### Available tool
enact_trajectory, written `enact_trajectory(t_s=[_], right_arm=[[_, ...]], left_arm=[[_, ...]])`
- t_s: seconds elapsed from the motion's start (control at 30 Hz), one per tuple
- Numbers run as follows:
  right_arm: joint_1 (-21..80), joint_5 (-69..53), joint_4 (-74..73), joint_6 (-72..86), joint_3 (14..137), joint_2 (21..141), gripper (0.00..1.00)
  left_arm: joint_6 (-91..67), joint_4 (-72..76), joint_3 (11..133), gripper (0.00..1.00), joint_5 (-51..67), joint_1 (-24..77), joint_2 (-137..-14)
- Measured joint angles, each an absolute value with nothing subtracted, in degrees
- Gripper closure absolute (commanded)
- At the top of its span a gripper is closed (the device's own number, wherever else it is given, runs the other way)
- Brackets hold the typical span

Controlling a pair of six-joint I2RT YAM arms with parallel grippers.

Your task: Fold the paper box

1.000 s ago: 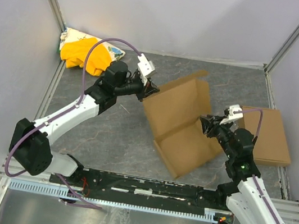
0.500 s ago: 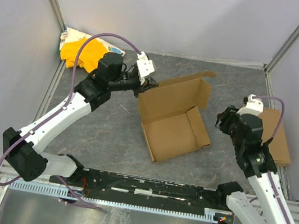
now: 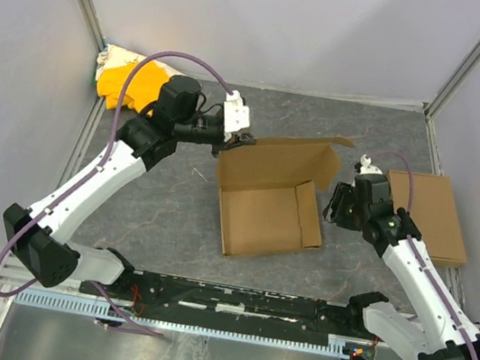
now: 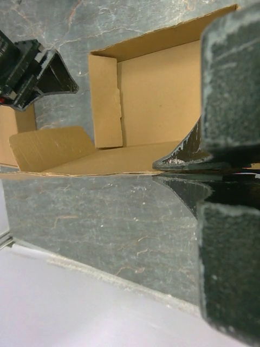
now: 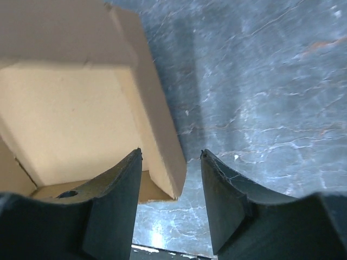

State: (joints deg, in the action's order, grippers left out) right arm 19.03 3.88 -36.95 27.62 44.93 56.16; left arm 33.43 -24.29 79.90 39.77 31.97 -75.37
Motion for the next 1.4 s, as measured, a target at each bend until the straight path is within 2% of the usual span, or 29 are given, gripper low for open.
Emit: enact_trajectory(t_s=[0.17,0.4,0.67,0.73,0.77,0.9,0.93,1.07,1.2,1.4], right_arm=[[19.03,-1.67,-35.03,27.77,41.28,55.31,0.43],[19.03,-7.07,-30.79,27.27,40.69,62.15,0.42],[19.03,-4.86,-29.28,24.67,42.83,70.19,0.45],[19.09,-3.44,-28.14,24.05,43.13,72.38,0.48],[19.18,-2.81,-27.64,23.73,43.13,73.21,0.53],[20.78,1.28,-26.17,22.52,43.27,75.9,0.83],[21.76,3.2,-26.35,22.33,43.51,76.64,0.88],[26.74,10.74,-27.94,22.98,44.47,77.87,0.93],[31.64,16.86,-29.3,27.16,44.47,78.13,0.94],[38.28,24.84,-29.71,33.5,44.4,79.9,0.98]], left_arm=[[32.84,-20.51,72.44,0.97,39.38,31.97,-75.35],[28.21,-10.81,66.11,0.97,36.03,31.97,-73.08],[24.58,-5.74,64.62,0.97,31.97,31.97,-72.66],[23.83,-5.23,64.62,0.97,31.46,31.94,-72.66],[23.53,-5.08,64.6,0.97,31.38,31.94,-72.66],[21.34,-4.14,64.29,0.97,31.07,31.83,-72.71],[20.6,-4.12,64.27,0.97,31.14,31.55,-72.82],[16.19,-3.01,64.29,0.96,32.34,29.56,-73.89],[12.19,-2.15,64.53,0.94,33.78,27.46,-74.46],[10.52,-3.57,64.79,0.94,31.44,30.09,-74.3]])
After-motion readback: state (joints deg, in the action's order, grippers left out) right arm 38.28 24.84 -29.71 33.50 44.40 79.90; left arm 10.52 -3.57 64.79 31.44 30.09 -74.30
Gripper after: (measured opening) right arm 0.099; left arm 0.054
